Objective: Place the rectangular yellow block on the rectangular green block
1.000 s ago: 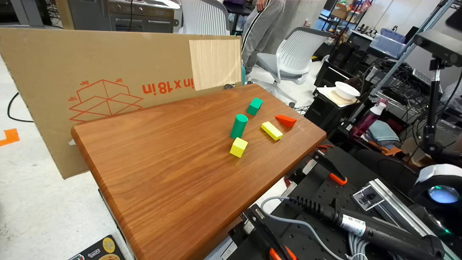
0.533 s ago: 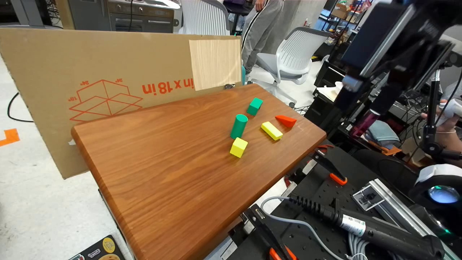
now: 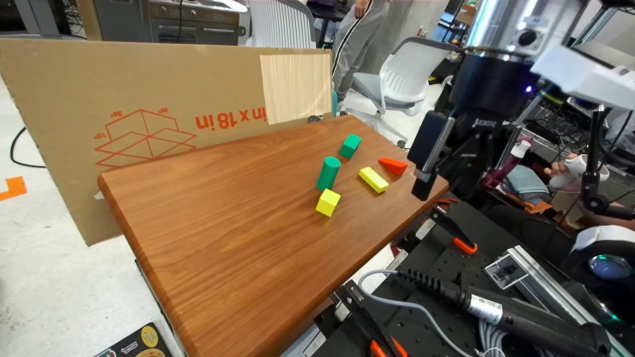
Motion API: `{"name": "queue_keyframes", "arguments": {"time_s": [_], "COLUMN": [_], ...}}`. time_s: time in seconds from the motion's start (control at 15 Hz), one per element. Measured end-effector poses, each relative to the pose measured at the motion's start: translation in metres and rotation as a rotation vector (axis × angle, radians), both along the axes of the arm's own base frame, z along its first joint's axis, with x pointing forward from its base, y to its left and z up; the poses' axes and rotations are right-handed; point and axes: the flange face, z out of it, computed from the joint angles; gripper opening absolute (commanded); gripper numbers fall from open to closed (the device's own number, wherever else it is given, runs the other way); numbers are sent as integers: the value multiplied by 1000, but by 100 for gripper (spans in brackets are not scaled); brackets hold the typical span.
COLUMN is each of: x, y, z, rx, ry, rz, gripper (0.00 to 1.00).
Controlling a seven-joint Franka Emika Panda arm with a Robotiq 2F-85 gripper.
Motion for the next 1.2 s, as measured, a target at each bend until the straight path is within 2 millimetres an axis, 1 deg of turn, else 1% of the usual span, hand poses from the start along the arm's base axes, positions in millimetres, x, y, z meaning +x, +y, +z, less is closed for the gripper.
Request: {"name": "queue_keyframes", "arguments": {"time_s": [0.33, 0.53, 0.67, 0.87, 1.0, 1.2], "x": [23, 40, 51, 65, 73, 85], "y": [-24, -38, -47, -60, -64, -65], "z": [-51, -73, -80, -84, -87, -91], "rx": [-37, -80, -115, -157, -178, -202], "ry": [35, 44, 47, 44, 42, 39], "rz": [6, 27, 53, 93, 124, 167], "gripper": [100, 100, 100, 100, 100, 100]}}
